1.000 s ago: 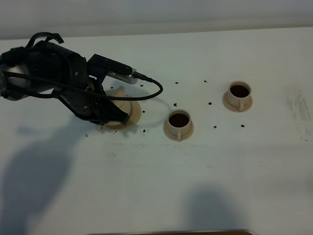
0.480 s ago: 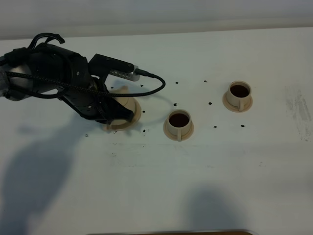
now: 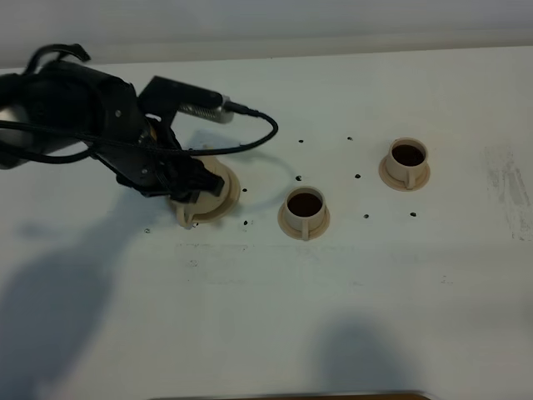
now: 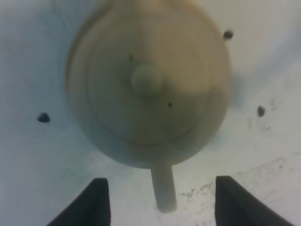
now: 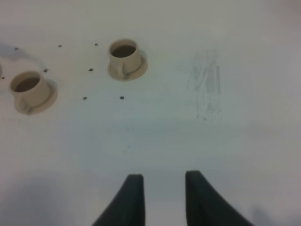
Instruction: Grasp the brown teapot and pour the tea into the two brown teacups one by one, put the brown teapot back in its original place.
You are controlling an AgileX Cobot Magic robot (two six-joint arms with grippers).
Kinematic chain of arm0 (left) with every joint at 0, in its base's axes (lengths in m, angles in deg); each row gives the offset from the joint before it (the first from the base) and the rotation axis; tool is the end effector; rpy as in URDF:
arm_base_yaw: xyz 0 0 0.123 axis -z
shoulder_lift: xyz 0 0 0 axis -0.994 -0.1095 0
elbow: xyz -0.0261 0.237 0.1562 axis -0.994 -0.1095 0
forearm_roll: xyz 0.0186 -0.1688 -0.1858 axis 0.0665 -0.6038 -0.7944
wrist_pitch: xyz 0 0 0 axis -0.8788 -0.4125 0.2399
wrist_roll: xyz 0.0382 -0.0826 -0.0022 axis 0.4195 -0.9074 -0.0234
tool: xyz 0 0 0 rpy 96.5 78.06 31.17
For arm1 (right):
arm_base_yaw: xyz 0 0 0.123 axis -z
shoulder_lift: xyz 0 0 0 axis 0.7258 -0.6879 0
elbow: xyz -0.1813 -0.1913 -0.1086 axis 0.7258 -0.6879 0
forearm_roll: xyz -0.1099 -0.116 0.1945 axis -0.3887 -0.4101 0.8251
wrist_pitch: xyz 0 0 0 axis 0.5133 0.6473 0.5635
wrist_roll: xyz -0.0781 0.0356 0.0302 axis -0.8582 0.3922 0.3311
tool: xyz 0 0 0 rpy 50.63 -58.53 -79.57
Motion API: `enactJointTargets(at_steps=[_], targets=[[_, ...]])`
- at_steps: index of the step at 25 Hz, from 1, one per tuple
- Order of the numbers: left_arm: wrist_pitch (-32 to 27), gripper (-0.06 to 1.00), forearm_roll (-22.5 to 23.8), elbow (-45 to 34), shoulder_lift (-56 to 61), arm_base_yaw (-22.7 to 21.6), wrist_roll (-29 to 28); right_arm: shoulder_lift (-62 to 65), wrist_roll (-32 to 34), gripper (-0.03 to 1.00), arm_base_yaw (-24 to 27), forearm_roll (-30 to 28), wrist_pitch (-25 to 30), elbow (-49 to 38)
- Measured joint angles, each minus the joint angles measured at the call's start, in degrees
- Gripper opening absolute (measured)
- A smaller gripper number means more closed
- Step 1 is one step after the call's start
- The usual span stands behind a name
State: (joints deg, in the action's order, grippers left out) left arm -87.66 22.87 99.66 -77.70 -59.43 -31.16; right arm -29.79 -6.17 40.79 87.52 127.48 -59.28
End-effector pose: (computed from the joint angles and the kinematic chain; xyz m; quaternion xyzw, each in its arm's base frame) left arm 0.3349 -0.1514 0.1981 0.1577 0.9630 -0.0584 0.2105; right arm -0.0112 0.0012 0.2790 -0.0054 0.8599 0.0632 0.5065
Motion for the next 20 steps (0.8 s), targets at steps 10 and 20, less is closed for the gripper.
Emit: enactJointTargets(at_steps=[10,20], targets=[[-7.1,0.48,6.9,1.9,7.8,-8.6,0.2,0.0,0.1,0.23,0.0,0.0,0.0,0.0],[-7.4,0.48,8.9,-8.3,24.5,-22.6,2.2,0.0,0.1,0.23,0.0,0.0,0.0,0.0]])
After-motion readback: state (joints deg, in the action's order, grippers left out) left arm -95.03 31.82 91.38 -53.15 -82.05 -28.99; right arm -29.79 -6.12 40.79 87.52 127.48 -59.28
